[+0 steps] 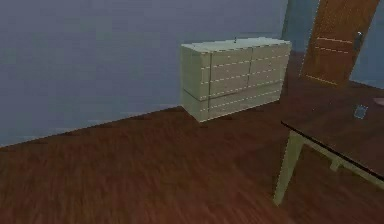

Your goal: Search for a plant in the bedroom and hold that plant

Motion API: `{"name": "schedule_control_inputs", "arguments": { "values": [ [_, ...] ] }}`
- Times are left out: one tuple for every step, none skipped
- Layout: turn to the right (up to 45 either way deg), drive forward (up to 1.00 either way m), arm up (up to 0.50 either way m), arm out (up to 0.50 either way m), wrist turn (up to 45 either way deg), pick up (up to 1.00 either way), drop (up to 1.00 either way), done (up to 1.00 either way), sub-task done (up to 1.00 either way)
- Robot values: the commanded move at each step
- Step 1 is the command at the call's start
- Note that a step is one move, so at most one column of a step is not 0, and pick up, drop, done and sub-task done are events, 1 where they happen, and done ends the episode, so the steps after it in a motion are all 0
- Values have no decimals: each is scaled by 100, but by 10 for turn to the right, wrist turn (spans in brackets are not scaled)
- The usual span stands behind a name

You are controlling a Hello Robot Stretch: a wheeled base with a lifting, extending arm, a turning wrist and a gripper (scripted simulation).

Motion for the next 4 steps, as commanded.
{"name": "schedule_control_inputs", "arguments": {
  "values": [
    [0, 45, 0, 0, 0, 0, 0, 0, 0],
    [60, 0, 0, 0, 0, 0, 0, 0, 0],
    [0, 25, 0, 0, 0, 0, 0, 0, 0],
    [-210, 0, 0, 0, 0, 0, 0, 0, 0]
  ]
}}
